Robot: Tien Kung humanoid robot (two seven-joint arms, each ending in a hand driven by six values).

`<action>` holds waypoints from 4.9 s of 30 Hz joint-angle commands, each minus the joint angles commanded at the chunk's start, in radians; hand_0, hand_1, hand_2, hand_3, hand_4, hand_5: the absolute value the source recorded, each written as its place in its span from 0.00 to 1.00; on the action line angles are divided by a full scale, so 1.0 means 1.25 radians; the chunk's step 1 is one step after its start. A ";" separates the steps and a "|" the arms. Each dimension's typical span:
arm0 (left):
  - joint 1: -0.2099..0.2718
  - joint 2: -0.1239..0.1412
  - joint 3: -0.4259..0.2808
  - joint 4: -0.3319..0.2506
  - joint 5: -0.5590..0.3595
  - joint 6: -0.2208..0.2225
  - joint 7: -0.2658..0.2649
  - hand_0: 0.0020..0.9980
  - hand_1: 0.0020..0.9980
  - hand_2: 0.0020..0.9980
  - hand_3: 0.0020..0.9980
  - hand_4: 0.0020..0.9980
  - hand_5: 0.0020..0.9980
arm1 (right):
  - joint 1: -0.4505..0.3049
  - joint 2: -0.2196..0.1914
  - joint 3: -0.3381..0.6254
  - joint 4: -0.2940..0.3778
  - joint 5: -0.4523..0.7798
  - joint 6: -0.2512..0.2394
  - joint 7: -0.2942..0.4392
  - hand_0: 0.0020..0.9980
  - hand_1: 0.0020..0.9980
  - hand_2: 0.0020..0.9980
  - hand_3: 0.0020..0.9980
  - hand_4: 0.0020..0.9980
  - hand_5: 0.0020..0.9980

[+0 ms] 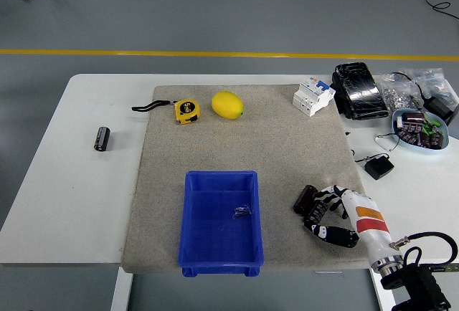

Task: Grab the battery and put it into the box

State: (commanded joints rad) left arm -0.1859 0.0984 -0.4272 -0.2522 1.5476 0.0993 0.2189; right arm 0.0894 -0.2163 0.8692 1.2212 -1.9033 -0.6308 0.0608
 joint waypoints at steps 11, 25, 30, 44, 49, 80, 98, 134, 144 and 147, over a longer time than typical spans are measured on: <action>-0.001 0.002 0.001 0.000 0.000 -0.002 -0.001 0.69 0.65 0.69 0.61 0.62 0.65 | -0.003 -0.002 0.004 0.024 0.011 -0.012 0.001 0.20 0.35 0.46 0.53 0.98 0.23; -0.002 0.003 0.003 0.000 -0.003 -0.003 -0.002 0.69 0.65 0.69 0.61 0.62 0.65 | -0.006 -0.012 -0.029 0.148 -0.015 -0.012 -0.010 0.19 0.35 0.45 0.52 0.97 0.22; -0.002 0.004 0.000 0.000 0.002 -0.005 -0.002 0.69 0.65 0.69 0.61 0.62 0.65 | 0.032 -0.014 -0.100 0.220 -0.005 -0.012 -0.023 0.19 0.35 0.45 0.52 0.97 0.22; 0.002 0.011 0.000 0.000 -0.001 -0.016 -0.005 0.69 0.64 0.69 0.61 0.62 0.65 | 0.207 0.046 -0.346 0.201 0.010 0.008 -0.139 0.27 0.40 0.51 0.83 1.00 0.30; 0.005 0.015 -0.002 0.000 -0.001 -0.016 -0.005 0.69 0.64 0.69 0.61 0.62 0.65 | 0.239 0.060 -0.346 0.196 0.005 0.040 -0.165 0.28 0.42 0.56 0.88 1.00 0.34; -0.004 0.013 0.002 -0.001 -0.006 -0.014 -0.009 0.69 0.64 0.68 0.61 0.62 0.65 | 0.242 -0.042 -0.149 0.091 -0.058 0.044 -0.164 0.45 0.54 0.64 0.89 1.00 0.39; -0.005 0.008 0.014 -0.004 -0.016 -0.018 -0.017 0.69 0.65 0.68 0.61 0.62 0.65 | 0.187 -0.043 -0.137 -0.008 -0.111 0.039 -0.147 0.48 0.60 0.68 0.88 1.00 0.38; -0.007 0.005 0.008 -0.006 0.001 -0.021 -0.013 0.69 0.66 0.69 0.61 0.62 0.66 | 0.164 -0.042 -0.160 -0.048 -0.084 0.011 -0.098 0.41 0.57 0.66 0.82 1.00 0.35; -0.004 0.005 0.007 -0.007 0.006 -0.024 -0.015 0.69 0.66 0.69 0.61 0.62 0.66 | 0.161 -0.041 -0.162 -0.068 -0.074 0.010 -0.090 0.39 0.56 0.65 0.81 1.00 0.36; -0.003 0.005 0.006 -0.008 0.007 -0.026 -0.015 0.69 0.66 0.69 0.61 0.62 0.66 | 0.160 -0.041 -0.164 -0.068 -0.073 0.008 -0.090 0.36 0.55 0.64 0.80 1.00 0.36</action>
State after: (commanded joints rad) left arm -0.1898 0.1050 -0.4196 -0.2623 1.5565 0.0668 0.2006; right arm 0.2896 -0.2680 0.6639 1.1357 -1.9940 -0.6208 -0.0512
